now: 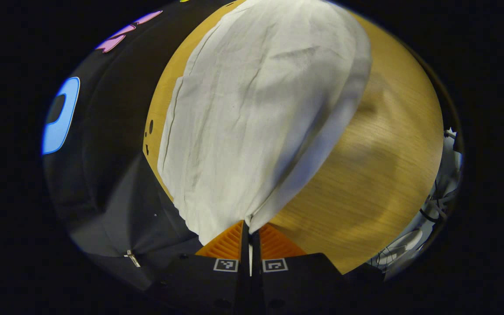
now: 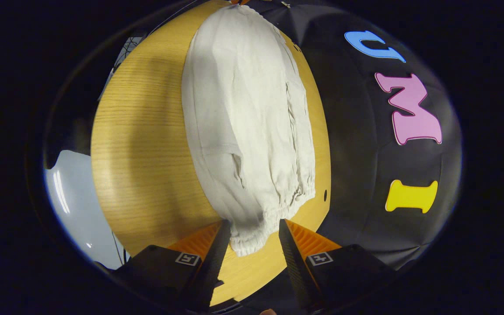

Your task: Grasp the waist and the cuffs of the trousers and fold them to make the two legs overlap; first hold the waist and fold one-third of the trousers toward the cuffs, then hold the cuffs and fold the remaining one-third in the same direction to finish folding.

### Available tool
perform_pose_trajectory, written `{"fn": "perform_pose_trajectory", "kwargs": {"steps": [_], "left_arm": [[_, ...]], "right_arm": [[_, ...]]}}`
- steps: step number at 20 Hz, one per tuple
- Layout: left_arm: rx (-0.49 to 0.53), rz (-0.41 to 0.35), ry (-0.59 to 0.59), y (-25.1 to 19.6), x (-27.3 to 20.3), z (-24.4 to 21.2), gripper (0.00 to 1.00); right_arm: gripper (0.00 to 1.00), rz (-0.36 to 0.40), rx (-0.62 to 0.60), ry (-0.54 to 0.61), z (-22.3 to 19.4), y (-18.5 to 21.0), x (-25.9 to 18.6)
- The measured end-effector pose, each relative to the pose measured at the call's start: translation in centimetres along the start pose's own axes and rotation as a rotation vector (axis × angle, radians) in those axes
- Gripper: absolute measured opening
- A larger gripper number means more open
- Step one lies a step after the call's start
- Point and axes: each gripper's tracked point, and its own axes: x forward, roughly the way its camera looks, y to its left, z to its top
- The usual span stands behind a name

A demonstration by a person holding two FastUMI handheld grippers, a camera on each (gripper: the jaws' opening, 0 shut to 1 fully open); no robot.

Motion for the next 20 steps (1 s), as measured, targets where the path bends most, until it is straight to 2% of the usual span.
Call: {"fn": "perform_pose_trajectory", "kwargs": {"steps": [1, 2, 4, 6, 9, 12, 16, 18, 20], "left_arm": [[-0.010, -0.004, 0.003, 0.0, 0.0, 0.0, 0.06], [-0.018, -0.012, 0.006, 0.0, 0.0, -0.1, 0.06], [-0.027, -0.028, 0.024, 0.1, 0.1, -0.1, 0.06], [-0.009, -0.036, 0.037, 0.1, 0.1, 0.1, 0.06], [0.003, -0.060, 0.036, -0.5, -0.3, -0.1, 0.06], [0.008, -0.125, 0.023, -2.0, -1.3, -1.0, 0.06], [0.019, -0.177, 0.012, -3.0, -2.3, -1.6, 0.06], [-0.009, -0.163, -0.004, -2.2, -2.9, -1.4, 0.06], [-0.089, -0.157, -0.033, -0.8, -3.9, -0.7, 0.06]], "right_arm": [[0.72, 0.006, -0.002, 0.001, 0.0, -0.3, 0.6], [0.61, 0.044, 0.014, 0.008, 0.1, 0.3, 1.2], [0.21, 0.095, 0.044, 0.026, -0.2, 0.7, 1.5], [0.14, 0.146, 0.085, 0.016, 0.1, 1.1, 0.9], [0.14, 0.157, 0.094, 0.002, 0.6, 0.6, 0.5], [0.14, 0.163, 0.081, -0.022, 1.1, 0.4, -0.4], [0.14, 0.178, 0.130, -0.027, 1.6, -0.4, -0.9], [0.14, 0.189, 0.202, -0.025, 1.7, -1.2, -0.8], [0.15, 0.163, 0.277, -0.019, 1.5, -3.1, -0.9]]}}
